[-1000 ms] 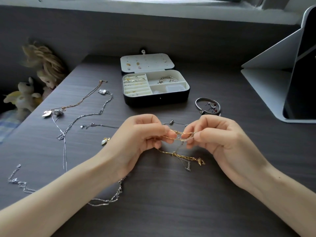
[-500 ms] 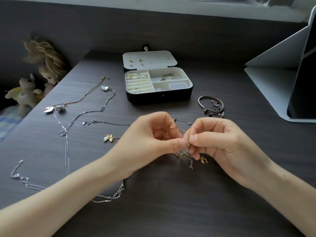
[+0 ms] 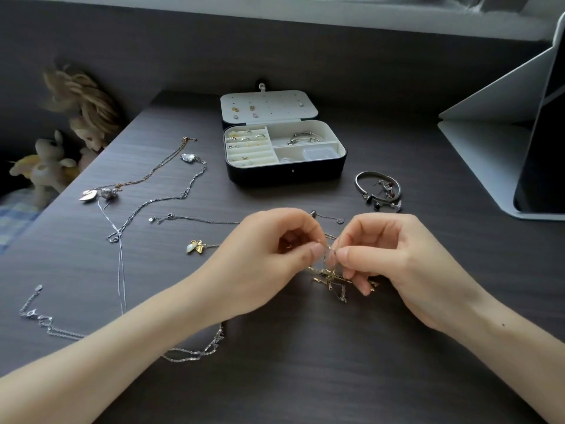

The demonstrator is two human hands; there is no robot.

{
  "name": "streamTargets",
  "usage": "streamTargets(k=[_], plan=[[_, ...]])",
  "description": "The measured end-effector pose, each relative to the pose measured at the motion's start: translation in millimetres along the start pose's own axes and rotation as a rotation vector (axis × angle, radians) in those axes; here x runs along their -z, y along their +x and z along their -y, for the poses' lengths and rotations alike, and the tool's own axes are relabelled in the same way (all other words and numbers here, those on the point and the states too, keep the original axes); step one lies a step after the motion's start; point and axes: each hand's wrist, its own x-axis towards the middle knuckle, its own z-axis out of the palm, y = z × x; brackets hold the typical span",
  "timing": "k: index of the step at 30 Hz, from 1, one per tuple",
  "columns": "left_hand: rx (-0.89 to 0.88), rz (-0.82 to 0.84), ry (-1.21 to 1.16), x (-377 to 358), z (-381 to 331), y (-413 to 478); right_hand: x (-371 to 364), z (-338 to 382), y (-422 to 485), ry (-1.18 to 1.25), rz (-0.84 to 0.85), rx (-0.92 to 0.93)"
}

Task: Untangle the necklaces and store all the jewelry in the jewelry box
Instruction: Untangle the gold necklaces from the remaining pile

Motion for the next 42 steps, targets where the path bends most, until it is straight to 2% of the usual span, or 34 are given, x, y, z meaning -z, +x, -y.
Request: streamTargets(k=[5,11,17,28,33,37,42], plan=[[0.171,0.015,-0.327,4.2,-3.3,1.7,-0.8,0.4,-0.8,-0.087,-0.029,0.024],[0.269,-0.006,-0.525,5.6,-6.5,3.6,-0.1,2.1,-0.2,0.027,-0.038,-0.037],[0.344,-0.090,-0.498,4.3,-7.1,4.1,3.1,1.1,1.6,0.165,-0.021,-0.081],[0.387,-0.128,-0.512,4.5,-9.3,5.9,3.6,0.7,0.8,0.160,-0.006,-0.101],[0.297,-0.196,-0.334,3.5,-6.0,4.2,4.8,4.6,-0.4,0.164,0.015,-0.116],[0.220,-0.190,-0.220,1.7,-3.5,2.8,4.3,6.6,-0.2,0.120,0.004,-0.103],[0.167,-0.178,-0.210,0.1,-0.6,3.5,2.9,10.2,1.2,0.083,-0.034,-0.052]])
